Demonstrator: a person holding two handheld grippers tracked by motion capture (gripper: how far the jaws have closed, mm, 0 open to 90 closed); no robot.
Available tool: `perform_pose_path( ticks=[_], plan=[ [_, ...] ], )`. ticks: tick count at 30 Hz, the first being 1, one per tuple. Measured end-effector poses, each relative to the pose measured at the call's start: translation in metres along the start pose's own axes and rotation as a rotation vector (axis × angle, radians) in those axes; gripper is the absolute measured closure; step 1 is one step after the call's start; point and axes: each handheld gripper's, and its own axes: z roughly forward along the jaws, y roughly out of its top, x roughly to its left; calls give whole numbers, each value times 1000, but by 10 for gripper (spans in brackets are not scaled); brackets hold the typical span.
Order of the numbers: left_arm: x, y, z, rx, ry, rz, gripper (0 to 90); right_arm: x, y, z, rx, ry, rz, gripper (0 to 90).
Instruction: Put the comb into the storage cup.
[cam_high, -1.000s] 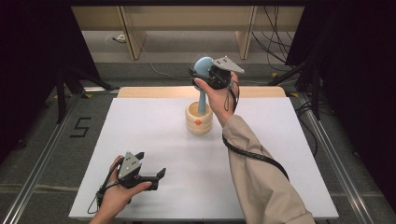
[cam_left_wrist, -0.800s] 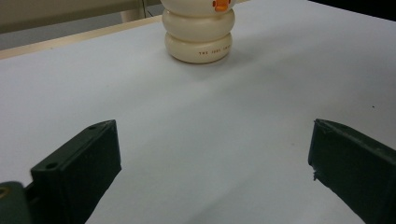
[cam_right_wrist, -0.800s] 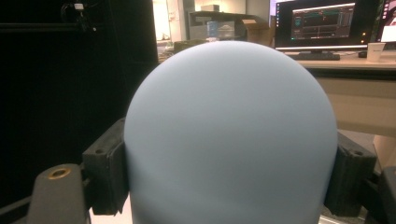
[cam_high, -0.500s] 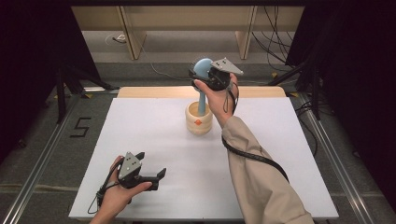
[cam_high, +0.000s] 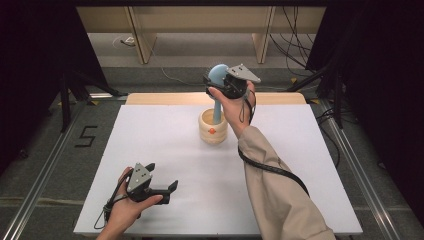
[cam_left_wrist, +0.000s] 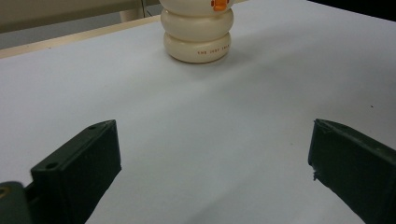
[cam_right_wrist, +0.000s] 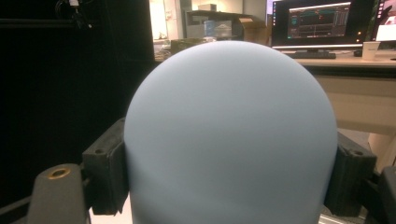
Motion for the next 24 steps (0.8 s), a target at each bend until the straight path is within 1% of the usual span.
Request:
perform_pose_path(
  ticks=[14, 24],
  plan=[
    [0, 0, 0, 1, 1, 0, 20, 0, -5, 1, 3, 0, -2, 205],
    [1, 0, 0, 2, 3, -3, 20, 1, -12, 2, 13, 1, 4, 205]
  ],
)
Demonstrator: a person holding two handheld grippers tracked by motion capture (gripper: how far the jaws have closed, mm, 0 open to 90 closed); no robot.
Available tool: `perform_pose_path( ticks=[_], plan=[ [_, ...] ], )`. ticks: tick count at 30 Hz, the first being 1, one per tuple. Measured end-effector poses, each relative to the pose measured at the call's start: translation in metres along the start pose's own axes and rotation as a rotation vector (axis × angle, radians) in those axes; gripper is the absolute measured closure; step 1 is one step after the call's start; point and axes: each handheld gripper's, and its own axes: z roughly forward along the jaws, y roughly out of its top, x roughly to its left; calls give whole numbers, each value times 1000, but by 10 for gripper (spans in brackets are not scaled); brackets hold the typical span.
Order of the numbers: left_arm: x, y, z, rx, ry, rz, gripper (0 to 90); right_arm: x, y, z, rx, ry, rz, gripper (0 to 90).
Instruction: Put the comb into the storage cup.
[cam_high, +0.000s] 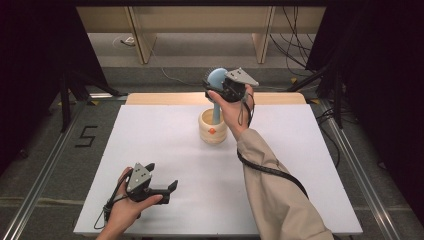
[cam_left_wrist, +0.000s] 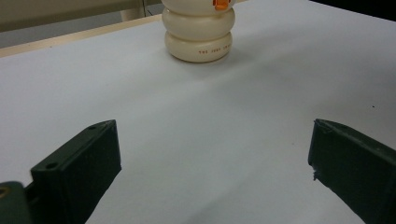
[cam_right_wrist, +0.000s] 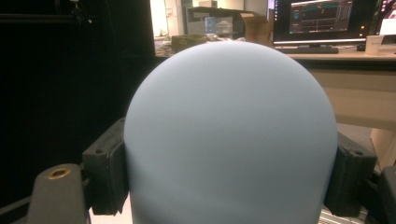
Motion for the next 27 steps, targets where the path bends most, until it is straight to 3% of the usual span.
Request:
perform_pose_path(
  ticks=[27],
  plan=[
    [0, 0, 0, 2, -2, -3, 22, 2, -9, 0, 6, 4, 1, 205]
  ],
)
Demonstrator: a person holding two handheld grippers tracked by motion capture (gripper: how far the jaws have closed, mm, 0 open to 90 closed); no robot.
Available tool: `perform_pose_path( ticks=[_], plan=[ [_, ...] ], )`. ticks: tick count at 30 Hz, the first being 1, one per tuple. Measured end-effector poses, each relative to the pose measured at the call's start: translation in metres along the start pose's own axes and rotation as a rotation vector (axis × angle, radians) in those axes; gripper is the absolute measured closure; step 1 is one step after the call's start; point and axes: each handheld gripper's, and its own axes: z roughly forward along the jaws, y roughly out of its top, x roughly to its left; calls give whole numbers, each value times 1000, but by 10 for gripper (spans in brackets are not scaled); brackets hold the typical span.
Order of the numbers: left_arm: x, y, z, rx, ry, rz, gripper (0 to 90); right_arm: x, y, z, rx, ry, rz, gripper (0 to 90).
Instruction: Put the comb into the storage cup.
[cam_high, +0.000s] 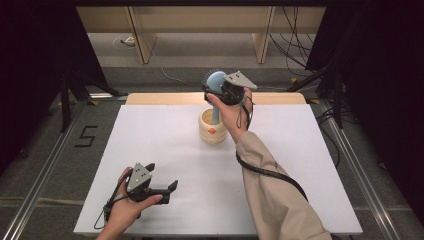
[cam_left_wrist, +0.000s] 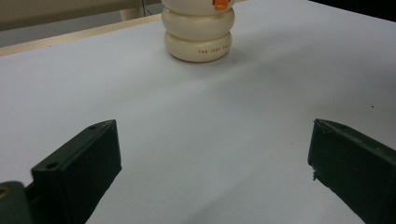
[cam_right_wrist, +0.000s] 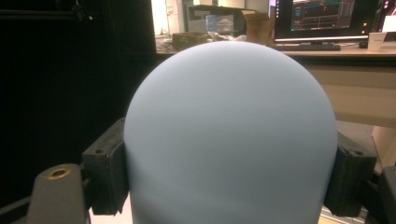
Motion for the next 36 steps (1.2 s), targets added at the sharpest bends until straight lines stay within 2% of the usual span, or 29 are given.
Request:
perform_pose_path(
  ticks=[36],
  plan=[
    [0, 0, 1, 3, -2, -2, 21, -2, -13, -3, 7, -12, -1, 204]
  ],
)
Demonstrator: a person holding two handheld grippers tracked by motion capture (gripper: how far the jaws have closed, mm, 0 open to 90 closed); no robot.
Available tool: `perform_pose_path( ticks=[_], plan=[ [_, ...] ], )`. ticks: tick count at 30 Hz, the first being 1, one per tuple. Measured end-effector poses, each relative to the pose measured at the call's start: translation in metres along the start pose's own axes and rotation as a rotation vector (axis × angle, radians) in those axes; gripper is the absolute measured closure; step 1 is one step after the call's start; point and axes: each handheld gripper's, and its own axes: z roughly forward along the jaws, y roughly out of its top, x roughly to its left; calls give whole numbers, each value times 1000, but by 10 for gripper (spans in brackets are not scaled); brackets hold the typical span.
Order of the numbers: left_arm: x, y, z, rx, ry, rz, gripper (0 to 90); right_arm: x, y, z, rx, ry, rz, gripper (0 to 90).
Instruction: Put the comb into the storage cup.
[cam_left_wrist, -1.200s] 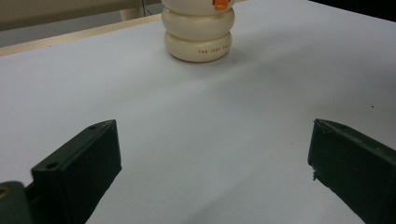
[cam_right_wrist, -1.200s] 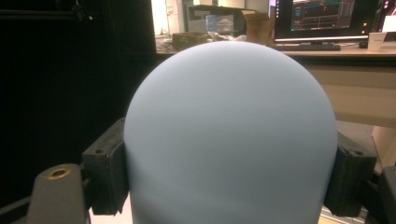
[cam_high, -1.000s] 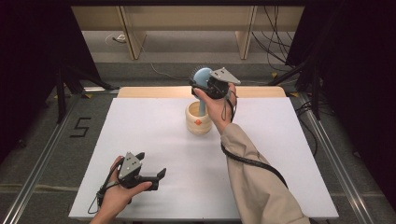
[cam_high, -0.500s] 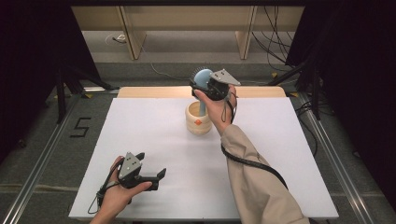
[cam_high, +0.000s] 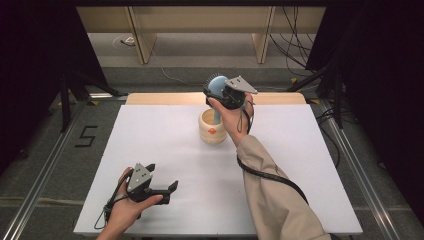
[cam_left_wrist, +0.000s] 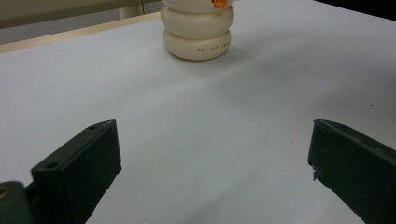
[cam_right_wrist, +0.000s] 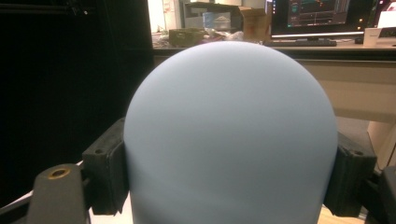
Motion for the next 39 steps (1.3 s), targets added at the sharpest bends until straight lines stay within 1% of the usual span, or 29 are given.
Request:
perform_pose_path(
  ticks=[13, 19, 24, 39],
  plan=[
    [0, 0, 0, 1, 1, 3, 21, -2, -5, -1, 8, -1, 6, 204],
    [0, 0, 0, 0, 2, 3, 21, -2, -7, -1, 17, 2, 0, 204],
    [0, 0, 0, 0, 2, 2, 21, -1, -8, -1, 13, 3, -2, 204],
    [0, 0, 0, 0, 2, 2, 21, -4, -15, -1, 25, 2, 10, 204]
  ],
)
